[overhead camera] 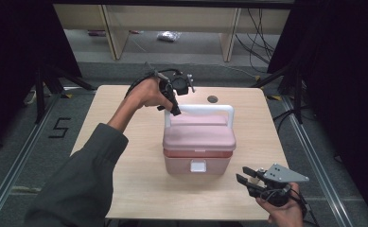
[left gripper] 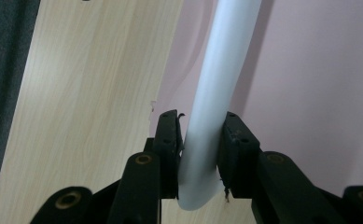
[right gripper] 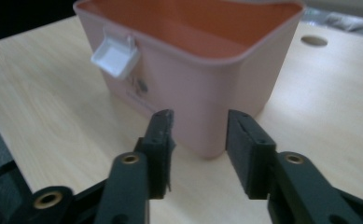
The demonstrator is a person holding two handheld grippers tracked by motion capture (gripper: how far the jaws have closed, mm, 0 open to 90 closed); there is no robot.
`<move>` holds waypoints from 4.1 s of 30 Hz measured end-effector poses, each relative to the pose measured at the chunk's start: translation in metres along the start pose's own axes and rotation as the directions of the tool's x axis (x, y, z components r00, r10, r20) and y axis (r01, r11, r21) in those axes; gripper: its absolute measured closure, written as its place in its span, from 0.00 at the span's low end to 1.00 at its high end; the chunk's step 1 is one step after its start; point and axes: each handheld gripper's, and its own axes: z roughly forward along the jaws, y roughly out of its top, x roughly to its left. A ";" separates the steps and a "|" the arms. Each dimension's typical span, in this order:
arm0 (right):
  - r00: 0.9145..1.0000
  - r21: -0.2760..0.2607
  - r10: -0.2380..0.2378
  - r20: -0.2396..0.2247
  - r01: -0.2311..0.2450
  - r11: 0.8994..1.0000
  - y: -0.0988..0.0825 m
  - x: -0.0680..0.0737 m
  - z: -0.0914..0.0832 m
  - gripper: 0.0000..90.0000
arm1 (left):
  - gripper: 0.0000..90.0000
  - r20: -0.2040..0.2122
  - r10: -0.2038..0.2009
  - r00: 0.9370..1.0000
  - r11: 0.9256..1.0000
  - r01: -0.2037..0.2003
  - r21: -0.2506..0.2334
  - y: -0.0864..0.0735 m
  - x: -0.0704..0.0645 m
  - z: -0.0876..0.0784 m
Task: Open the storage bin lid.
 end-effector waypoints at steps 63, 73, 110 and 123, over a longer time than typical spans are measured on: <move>0.995 -0.129 0.020 -0.096 -0.032 0.991 0.065 -0.040 0.053 0.95 | 0.27 0.054 -0.518 0.854 0.748 0.482 -0.457 -0.151 -0.066 0.035; 0.996 -0.126 0.007 -0.091 -0.018 0.992 0.073 -0.038 0.051 0.95 | 0.28 0.087 -0.515 0.853 0.741 0.494 -0.455 -0.139 -0.085 0.076; 0.996 -0.121 0.026 -0.080 -0.036 0.992 0.098 -0.072 0.076 0.98 | 0.52 0.027 -0.464 0.885 0.787 0.426 -0.446 -0.130 -0.113 0.091; 0.996 -0.108 0.065 -0.059 -0.071 0.992 0.102 -0.088 0.091 1.00 | 0.52 0.038 -0.471 0.881 0.782 0.437 -0.444 -0.130 -0.112 0.091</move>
